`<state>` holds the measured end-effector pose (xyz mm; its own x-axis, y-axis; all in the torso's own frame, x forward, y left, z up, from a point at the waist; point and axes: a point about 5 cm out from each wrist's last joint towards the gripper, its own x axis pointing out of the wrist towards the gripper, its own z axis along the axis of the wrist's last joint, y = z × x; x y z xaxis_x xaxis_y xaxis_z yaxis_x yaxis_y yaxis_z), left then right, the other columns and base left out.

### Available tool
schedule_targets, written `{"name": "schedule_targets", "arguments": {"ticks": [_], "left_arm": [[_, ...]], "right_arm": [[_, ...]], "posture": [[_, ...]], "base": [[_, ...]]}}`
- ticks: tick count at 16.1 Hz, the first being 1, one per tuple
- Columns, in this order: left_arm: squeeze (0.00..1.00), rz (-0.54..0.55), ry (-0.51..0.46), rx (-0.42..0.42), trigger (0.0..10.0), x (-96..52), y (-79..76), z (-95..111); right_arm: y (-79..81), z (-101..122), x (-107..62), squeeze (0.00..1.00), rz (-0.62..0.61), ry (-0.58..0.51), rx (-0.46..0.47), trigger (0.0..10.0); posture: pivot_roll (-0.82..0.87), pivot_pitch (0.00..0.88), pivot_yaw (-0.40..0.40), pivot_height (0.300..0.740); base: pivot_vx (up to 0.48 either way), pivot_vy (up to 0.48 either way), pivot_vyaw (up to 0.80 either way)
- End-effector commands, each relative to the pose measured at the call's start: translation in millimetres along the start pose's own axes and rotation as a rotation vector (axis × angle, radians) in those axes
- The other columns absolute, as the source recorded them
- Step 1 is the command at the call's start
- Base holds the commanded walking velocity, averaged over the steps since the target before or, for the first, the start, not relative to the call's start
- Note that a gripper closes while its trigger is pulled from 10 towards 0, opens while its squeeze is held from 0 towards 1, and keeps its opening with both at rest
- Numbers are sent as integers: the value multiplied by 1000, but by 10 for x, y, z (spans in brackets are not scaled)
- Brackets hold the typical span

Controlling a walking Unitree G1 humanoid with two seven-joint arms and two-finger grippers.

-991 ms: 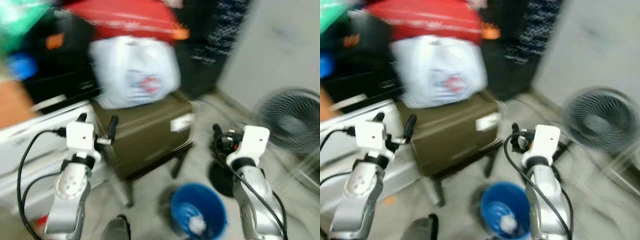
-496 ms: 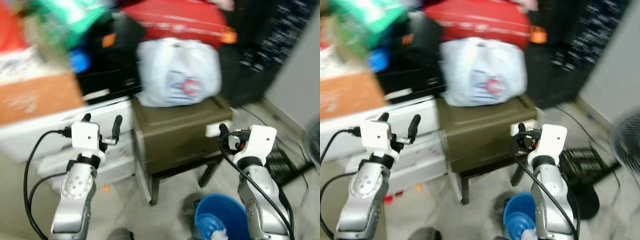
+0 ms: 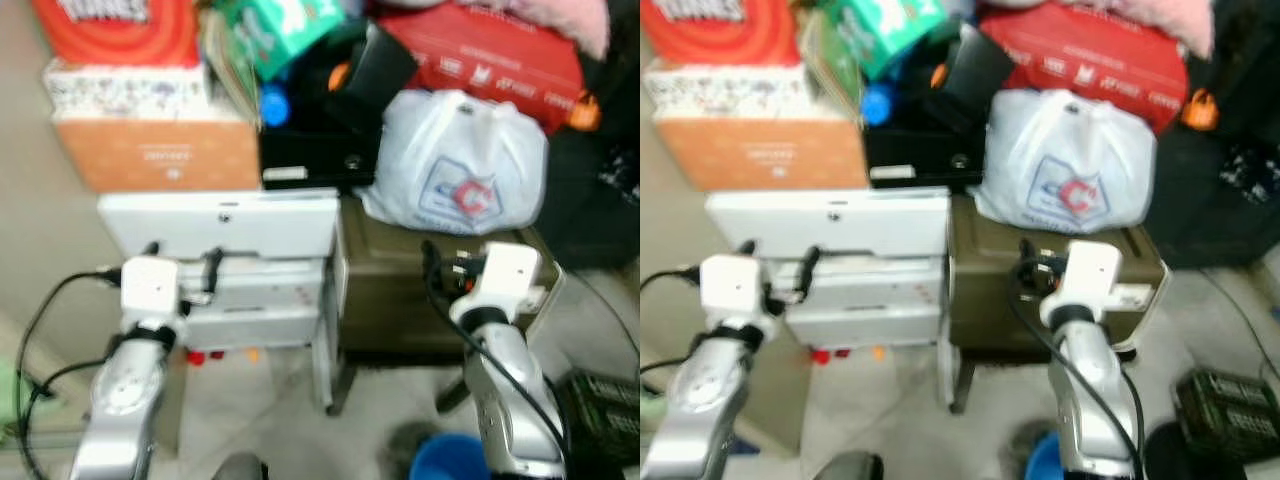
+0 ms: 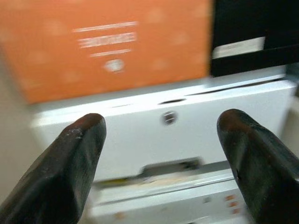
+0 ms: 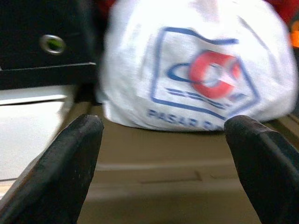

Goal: Clean up the room

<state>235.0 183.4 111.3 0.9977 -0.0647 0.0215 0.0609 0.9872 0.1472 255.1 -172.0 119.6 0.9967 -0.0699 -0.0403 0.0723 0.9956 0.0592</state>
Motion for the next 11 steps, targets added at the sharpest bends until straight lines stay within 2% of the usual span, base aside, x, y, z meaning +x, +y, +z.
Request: {"name": "schedule_targets", "arguments": {"ticks": [1,5,7,8,11], "left_arm": [[0,-6,-2,5,10000,-73,-10,14],[0,8,29,19,10000,-205,51,-34],[0,4,31,20,10000,-209,47,-30],[0,2,28,21,10000,-193,43,-17],[0,-2,15,25,10000,-162,60,13]], "right_arm": [[-109,-23,-57,0,-25,13,-19,10000],[-273,-103,-214,0,-23,60,-49,10000],[-278,-99,-212,0,-18,60,-63,10000],[-247,-77,-193,0,-3,46,-88,10000],[-225,-74,-189,0,2,45,-79,10000]], "posture": [[-13,14,-62,740],[-9,24,-66,740],[-10,26,-66,740],[-12,29,-62,740],[-14,31,-60,740]], "base": [[0,0,800],[0,0,713],[0,0,431],[0,0,800],[0,0,800]]}}
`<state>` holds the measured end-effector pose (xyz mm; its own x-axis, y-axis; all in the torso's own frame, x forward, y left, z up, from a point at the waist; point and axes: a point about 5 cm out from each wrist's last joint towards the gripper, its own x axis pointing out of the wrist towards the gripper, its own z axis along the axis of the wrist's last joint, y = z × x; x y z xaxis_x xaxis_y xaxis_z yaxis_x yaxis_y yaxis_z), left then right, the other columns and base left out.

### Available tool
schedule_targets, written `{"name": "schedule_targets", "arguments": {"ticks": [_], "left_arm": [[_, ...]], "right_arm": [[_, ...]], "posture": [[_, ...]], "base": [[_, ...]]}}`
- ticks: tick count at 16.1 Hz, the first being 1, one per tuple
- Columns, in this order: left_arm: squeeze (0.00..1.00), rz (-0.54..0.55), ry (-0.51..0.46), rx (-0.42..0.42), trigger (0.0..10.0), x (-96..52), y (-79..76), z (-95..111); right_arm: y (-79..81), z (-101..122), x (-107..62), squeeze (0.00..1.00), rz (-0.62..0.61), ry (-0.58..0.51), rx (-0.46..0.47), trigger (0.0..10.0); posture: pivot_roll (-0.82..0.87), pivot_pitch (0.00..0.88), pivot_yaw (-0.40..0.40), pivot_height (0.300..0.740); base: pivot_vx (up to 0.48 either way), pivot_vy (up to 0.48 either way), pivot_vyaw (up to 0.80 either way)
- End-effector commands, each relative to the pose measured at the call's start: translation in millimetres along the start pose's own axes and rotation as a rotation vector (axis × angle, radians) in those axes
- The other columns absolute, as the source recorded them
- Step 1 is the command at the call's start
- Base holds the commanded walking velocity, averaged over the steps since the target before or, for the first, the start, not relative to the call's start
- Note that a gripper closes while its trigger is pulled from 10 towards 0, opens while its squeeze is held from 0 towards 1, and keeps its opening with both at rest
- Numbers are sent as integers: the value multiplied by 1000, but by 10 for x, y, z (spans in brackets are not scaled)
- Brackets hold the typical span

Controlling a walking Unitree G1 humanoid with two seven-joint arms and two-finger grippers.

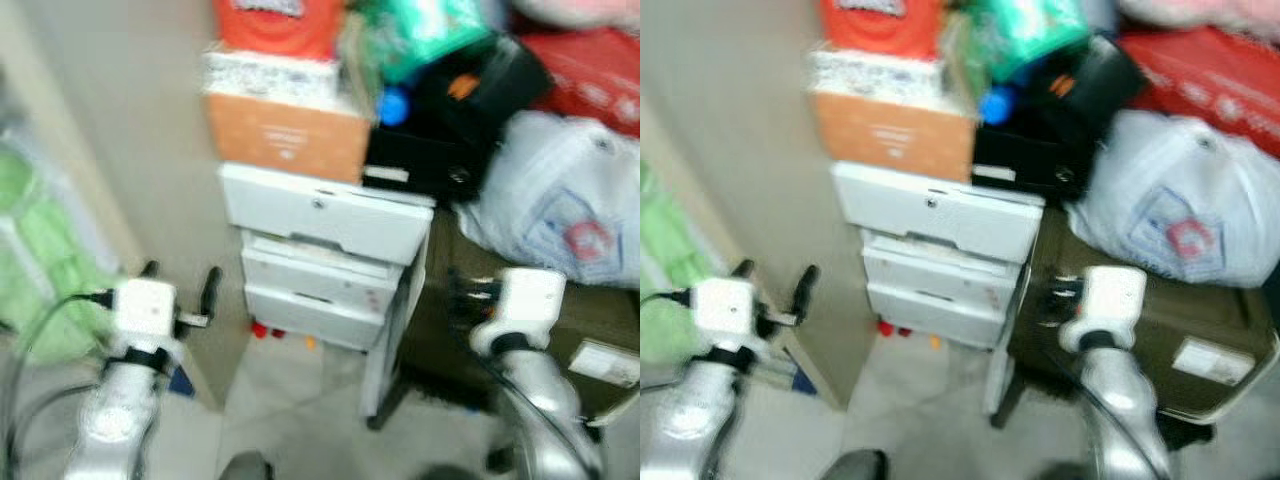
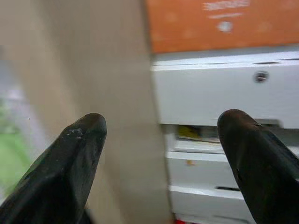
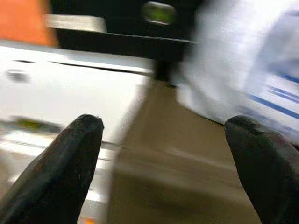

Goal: Clean up the room

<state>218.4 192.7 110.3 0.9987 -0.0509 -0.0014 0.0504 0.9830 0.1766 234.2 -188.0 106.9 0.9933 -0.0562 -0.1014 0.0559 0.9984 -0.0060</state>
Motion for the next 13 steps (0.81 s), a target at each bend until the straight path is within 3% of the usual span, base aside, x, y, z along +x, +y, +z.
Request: {"name": "schedule_targets", "arguments": {"ticks": [1,13], "left_arm": [[0,-11,-11,-4,10000,12,-16,37],[0,-16,-26,-10,10000,70,-44,69]], "right_arm": [[-46,47,0,0,-10,-16,-10,10000],[-37,20,18,0,-3,-6,0,10000]], "posture": [[-14,31,-60,740],[-4,26,-65,740]], "base": [[0,0,800],[0,0,800]]}}
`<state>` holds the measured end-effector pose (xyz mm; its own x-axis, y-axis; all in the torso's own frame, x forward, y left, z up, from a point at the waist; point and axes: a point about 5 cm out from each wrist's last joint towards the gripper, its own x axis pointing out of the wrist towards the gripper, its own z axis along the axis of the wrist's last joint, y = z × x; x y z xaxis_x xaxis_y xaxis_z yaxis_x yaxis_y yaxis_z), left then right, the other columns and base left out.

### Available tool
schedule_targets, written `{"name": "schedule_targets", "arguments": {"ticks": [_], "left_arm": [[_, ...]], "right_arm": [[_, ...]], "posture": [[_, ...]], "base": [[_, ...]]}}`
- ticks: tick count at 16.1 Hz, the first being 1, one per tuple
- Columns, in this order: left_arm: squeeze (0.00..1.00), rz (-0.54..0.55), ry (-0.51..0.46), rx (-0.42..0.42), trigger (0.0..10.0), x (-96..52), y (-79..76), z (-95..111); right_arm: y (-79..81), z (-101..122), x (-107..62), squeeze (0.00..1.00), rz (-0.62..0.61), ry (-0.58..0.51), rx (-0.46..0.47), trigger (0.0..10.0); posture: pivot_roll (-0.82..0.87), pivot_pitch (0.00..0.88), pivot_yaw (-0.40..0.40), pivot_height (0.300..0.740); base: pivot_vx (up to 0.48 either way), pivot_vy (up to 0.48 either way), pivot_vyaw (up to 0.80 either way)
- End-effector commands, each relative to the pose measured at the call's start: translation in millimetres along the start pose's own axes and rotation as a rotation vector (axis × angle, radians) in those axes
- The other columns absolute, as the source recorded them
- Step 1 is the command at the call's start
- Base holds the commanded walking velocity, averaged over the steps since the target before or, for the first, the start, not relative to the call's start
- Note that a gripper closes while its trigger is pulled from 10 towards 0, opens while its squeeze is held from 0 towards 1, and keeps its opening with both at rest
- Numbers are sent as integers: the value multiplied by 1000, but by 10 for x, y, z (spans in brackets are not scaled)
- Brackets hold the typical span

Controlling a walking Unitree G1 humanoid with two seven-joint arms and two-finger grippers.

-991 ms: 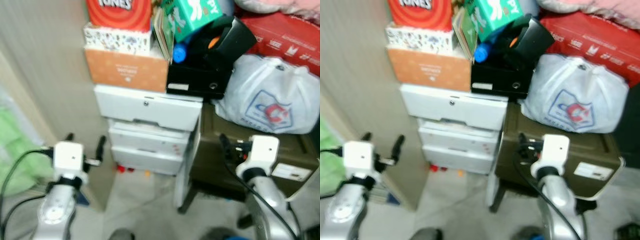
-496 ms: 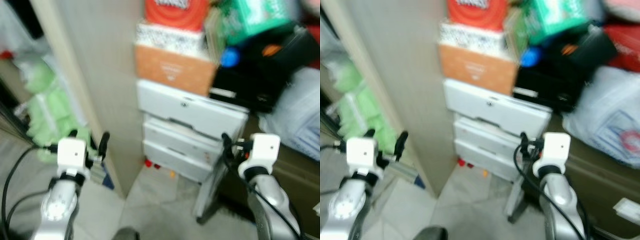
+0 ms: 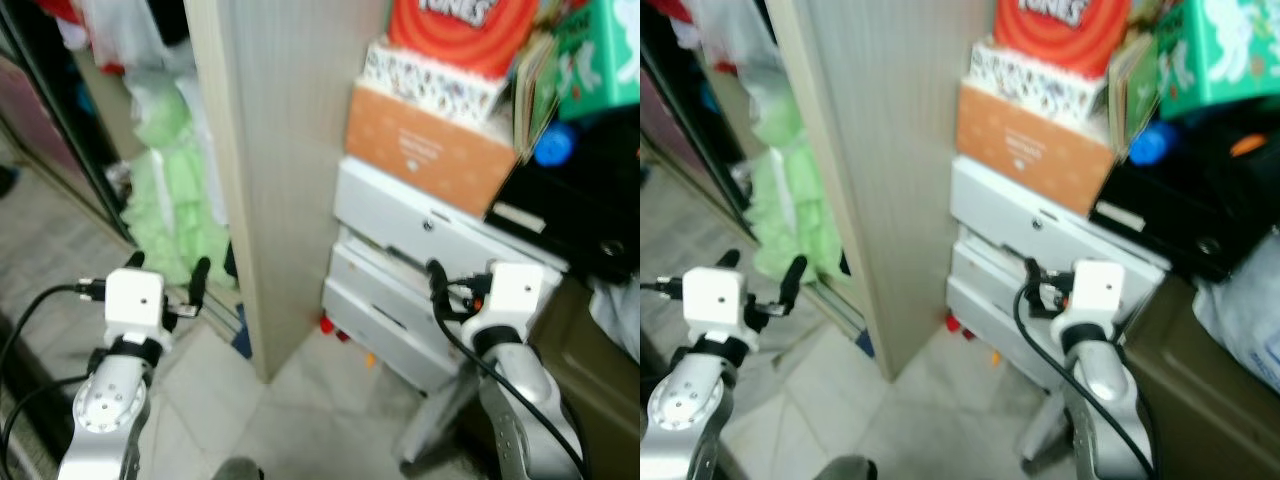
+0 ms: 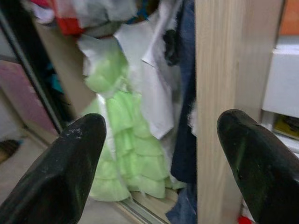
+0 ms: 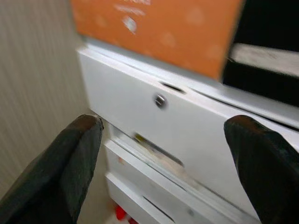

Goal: Clean up the room

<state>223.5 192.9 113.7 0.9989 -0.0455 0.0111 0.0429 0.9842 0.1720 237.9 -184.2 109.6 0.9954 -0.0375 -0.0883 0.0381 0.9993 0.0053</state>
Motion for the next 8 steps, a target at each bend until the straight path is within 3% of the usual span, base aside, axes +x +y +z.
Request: {"name": "schedule_targets", "arguments": {"ticks": [1,8], "left_arm": [[0,-27,-20,-7,10000,41,-67,46],[0,-39,-26,-3,10000,67,-72,57]], "right_arm": [[-76,-12,-10,0,-21,8,-10,10000],[-72,-10,-1,0,-21,5,-10,10000]], "posture": [[-4,26,-66,740],[-2,22,-64,740]], "base": [[0,0,800],[0,0,800]]}}
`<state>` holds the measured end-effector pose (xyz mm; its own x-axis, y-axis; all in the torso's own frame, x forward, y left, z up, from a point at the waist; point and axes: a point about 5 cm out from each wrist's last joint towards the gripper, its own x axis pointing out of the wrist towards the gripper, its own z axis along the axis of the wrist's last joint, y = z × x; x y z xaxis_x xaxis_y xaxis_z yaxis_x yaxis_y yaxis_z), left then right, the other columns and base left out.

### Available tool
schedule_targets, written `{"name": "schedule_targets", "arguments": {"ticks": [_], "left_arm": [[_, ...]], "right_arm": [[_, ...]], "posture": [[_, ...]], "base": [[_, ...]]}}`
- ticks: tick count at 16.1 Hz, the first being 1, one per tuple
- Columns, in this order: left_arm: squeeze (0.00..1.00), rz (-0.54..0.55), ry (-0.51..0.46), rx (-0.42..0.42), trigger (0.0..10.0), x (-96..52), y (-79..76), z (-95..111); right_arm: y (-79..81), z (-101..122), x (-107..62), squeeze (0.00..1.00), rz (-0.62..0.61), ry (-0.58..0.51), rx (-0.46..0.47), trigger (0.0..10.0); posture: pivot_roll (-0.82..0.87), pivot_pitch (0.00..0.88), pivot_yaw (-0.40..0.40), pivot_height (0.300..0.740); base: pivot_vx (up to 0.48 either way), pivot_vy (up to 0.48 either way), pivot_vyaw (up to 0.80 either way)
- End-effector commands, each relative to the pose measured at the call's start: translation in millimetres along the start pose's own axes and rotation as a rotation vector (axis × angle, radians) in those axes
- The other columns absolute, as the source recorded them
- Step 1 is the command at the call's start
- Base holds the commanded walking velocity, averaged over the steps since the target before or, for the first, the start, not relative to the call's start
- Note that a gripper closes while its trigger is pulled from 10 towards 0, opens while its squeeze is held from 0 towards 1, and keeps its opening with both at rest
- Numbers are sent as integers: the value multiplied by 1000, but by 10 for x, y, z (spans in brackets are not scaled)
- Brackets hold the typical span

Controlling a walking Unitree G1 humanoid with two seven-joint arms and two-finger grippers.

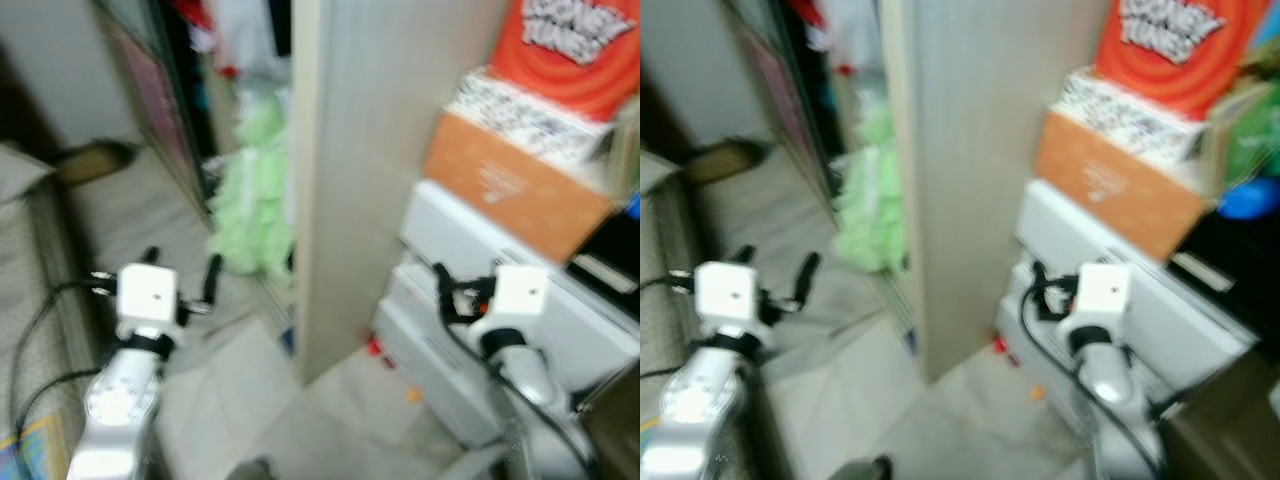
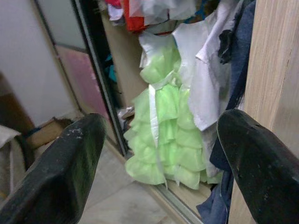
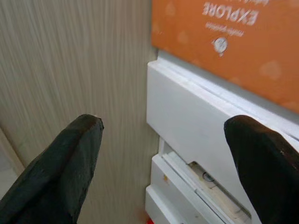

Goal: Clean up the room

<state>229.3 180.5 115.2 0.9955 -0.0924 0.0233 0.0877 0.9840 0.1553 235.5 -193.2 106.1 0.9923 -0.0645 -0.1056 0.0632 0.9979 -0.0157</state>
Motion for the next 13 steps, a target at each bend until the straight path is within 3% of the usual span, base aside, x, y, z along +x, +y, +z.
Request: {"name": "schedule_targets", "arguments": {"ticks": [1,13], "left_arm": [[0,5,-5,15,10000,1,44,22],[0,27,5,45,10000,-11,68,-5]], "right_arm": [[17,27,14,0,2,-12,10,10000],[39,-4,22,0,32,14,66,10000]], "posture": [[-2,22,-64,740],[-7,26,-57,740]], "base": [[0,0,800],[0,0,800]]}}
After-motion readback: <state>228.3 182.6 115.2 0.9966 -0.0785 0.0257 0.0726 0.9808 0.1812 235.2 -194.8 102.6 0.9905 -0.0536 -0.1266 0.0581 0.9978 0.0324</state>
